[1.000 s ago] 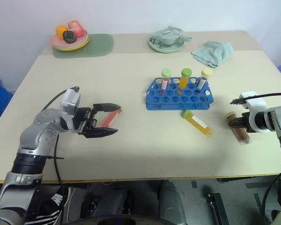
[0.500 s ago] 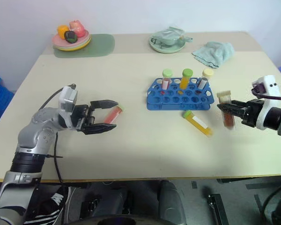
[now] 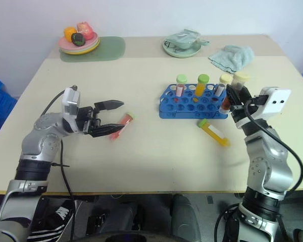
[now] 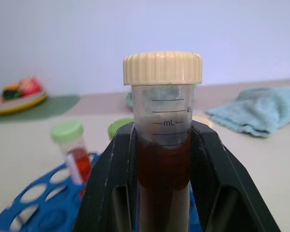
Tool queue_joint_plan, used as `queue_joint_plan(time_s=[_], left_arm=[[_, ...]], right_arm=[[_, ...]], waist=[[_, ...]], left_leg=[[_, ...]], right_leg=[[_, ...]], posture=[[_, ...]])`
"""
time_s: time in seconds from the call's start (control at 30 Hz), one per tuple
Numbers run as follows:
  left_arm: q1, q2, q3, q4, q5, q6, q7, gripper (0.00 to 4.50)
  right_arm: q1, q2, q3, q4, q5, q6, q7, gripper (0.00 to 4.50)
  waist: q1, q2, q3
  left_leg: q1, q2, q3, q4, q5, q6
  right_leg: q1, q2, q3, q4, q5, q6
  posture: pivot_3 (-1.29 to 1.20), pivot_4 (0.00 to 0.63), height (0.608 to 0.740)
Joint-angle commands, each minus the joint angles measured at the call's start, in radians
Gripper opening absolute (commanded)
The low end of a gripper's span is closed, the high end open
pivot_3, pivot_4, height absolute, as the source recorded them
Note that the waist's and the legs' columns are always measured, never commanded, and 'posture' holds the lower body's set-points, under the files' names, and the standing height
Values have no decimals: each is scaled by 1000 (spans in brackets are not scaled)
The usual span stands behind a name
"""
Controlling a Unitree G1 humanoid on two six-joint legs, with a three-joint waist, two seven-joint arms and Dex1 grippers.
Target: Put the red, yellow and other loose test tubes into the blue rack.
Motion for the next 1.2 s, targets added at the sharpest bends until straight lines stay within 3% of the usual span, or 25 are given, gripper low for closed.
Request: queue_joint_plan(time_s=[0.03, 0.47, 1.2], left_arm=[[-13, 21, 2, -27, -6, 18, -13, 4500], [-39, 58, -5, -17, 21, 29, -28, 4500], [-19, 69, 10, -56, 8, 45, -8, 4500]], right_arm=[[-18, 9, 40, 54, -72, -169, -30, 869], [-141, 13, 131, 311, -123, -416, -78, 869], [-129, 22, 166, 480, -163, -591, -137, 869]], waist=[[-4, 0, 0], [-22, 0, 0], [-24, 1, 0]], left_leg=[[0, 0, 0, 0, 0, 0], [2, 1, 0, -1, 0, -1], [2, 2, 0, -1, 0, -1]], right_leg=[[0, 0, 0, 0, 0, 0], [-1, 1, 0, 7, 0, -1], [-1, 1, 1, 8, 0, -1]], posture=[[0, 150, 740], [0, 150, 740], [0, 150, 740]])
